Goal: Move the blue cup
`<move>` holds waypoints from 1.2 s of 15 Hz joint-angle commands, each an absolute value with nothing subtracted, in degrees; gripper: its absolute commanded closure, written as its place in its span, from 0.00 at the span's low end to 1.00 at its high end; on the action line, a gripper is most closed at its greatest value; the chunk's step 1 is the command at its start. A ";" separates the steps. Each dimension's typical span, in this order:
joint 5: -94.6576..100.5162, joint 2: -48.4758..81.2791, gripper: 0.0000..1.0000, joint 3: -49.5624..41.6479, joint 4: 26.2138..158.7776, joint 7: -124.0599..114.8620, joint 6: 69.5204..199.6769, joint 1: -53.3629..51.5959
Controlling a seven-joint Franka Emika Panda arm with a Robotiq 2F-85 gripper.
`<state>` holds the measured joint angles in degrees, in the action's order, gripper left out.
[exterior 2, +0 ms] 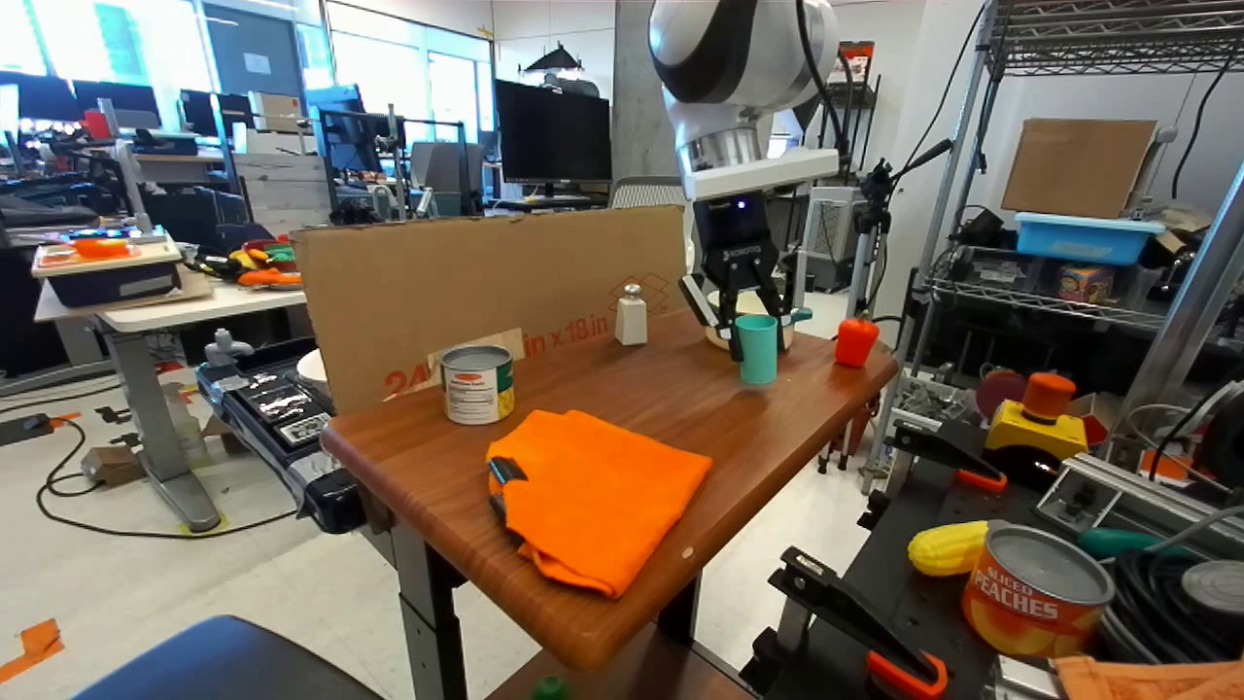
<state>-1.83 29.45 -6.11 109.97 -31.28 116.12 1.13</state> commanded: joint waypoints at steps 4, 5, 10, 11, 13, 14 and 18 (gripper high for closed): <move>-5.02 33.12 0.58 -7.24 106.20 -31.23 118.53 1.51; -5.09 33.37 0.29 -7.40 106.10 -31.29 118.99 1.49; -5.57 32.81 0.01 -7.87 105.53 -31.60 117.05 1.72; -5.58 31.63 0.00 -7.80 105.79 -31.01 115.57 1.77; -5.25 26.66 0.00 -7.50 108.25 -29.05 112.20 1.68; -3.05 22.34 0.00 -7.50 111.38 -26.70 113.29 0.81; -0.31 11.24 0.00 -5.76 117.87 -25.17 112.14 -2.04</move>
